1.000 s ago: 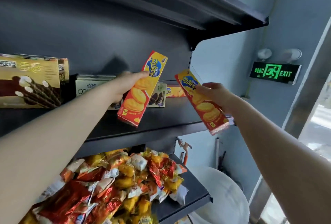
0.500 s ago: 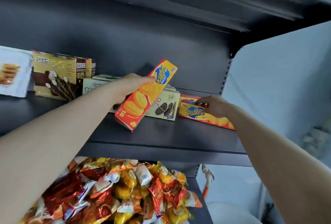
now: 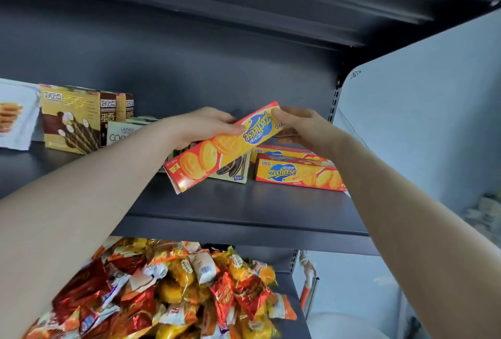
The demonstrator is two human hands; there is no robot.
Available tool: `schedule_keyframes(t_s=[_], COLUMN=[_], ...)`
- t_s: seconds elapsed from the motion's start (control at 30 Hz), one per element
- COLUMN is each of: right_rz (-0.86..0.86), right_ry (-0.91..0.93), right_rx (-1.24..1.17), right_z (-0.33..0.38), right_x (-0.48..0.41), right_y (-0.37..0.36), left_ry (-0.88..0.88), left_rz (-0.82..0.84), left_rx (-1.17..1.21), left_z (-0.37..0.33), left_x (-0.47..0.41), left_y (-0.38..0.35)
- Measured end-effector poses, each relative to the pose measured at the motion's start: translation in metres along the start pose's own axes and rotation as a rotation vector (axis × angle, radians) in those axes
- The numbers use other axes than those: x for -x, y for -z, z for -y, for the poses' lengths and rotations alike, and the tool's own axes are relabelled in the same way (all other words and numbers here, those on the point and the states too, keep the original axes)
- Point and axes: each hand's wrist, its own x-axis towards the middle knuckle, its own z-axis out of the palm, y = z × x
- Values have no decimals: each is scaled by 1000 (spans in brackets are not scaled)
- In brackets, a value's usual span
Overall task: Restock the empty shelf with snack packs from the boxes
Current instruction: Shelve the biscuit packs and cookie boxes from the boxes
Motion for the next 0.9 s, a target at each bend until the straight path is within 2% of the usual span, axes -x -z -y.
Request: schedule_keyframes(t_s=[0.2,0.5,0.57,0.67,0.77,0.83,0.9], right_rz=[-18,-119,-77,100,79,54,37], right_ry=[46,19,-49,-68,-62,-83,-105], right_rx=[-304,-420,-359,-227,-185,-108,63], right_z=[-18,-25,-25,-27,-29,-31,-31], right_x=[5,20,22,27,31,34,42], right_y=[10,21,20,18,24,36,50], left_ry=[-20,4,-52,-149,-199,-219,-227], left_rz=[-38,-67,-118,-173,-171,-248,-406], left_rx=[-46,60,188,382,493,450,264], left_z=[-9,-21,-28,-42,-47,-39,-29], left_x=[-2,-12,-18,-29,-38,-46,-48], left_y=[-20,-39,-49,-65,-78,-79,-74])
